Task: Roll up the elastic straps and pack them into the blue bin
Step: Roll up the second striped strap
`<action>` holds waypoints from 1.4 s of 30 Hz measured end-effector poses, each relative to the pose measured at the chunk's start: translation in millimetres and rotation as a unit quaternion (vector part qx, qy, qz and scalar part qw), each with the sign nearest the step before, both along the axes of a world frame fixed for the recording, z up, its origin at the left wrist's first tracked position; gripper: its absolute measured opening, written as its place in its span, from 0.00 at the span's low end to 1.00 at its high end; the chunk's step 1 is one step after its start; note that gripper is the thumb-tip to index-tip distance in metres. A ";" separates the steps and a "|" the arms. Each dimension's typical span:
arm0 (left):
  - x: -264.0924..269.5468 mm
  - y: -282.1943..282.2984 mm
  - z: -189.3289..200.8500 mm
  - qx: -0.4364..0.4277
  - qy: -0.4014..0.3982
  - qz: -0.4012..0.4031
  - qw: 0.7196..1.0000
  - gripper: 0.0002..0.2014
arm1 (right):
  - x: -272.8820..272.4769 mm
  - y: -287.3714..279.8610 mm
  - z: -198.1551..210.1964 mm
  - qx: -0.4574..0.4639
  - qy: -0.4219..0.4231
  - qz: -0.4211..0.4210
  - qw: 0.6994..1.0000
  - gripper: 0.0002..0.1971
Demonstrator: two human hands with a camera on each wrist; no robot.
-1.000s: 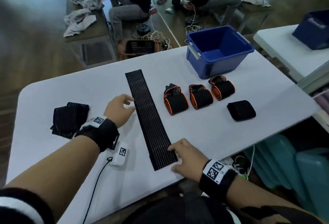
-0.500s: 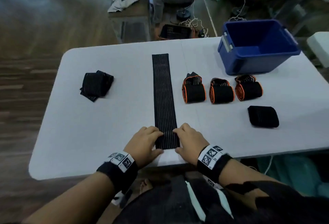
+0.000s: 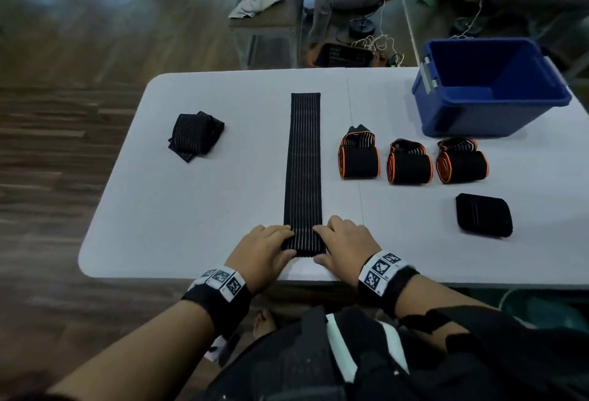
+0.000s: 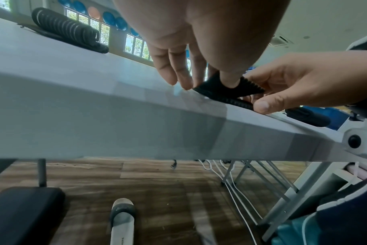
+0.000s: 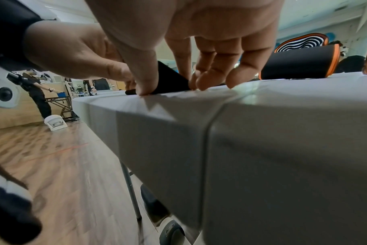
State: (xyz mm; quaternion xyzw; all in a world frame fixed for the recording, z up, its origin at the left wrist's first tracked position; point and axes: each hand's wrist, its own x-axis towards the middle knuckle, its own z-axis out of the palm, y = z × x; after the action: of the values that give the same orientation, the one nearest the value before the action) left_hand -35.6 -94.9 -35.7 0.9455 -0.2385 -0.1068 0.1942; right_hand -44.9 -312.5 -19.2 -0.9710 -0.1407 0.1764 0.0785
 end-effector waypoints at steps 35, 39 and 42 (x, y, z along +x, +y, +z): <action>-11.0 -3.7 -0.7 -0.175 0.122 0.265 0.940 0.04 | 0.1 -5.0 -1.8 0.204 0.079 -0.193 0.956 0.08; -9.3 -11.0 -2.8 -0.238 0.160 0.308 0.907 0.08 | -0.1 -6.4 -3.8 0.222 0.066 -0.216 0.948 0.06; -9.8 -12.9 -2.9 -0.259 0.175 0.323 0.893 0.08 | 0.1 -5.3 -3.2 0.195 0.059 -0.192 0.960 0.09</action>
State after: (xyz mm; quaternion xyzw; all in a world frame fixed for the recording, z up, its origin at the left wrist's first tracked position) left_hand -45.3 -107.7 -38.6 0.8527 0.0989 -0.1364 0.4944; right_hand -44.8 -317.8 -22.4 -0.9337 0.0221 0.1837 0.3064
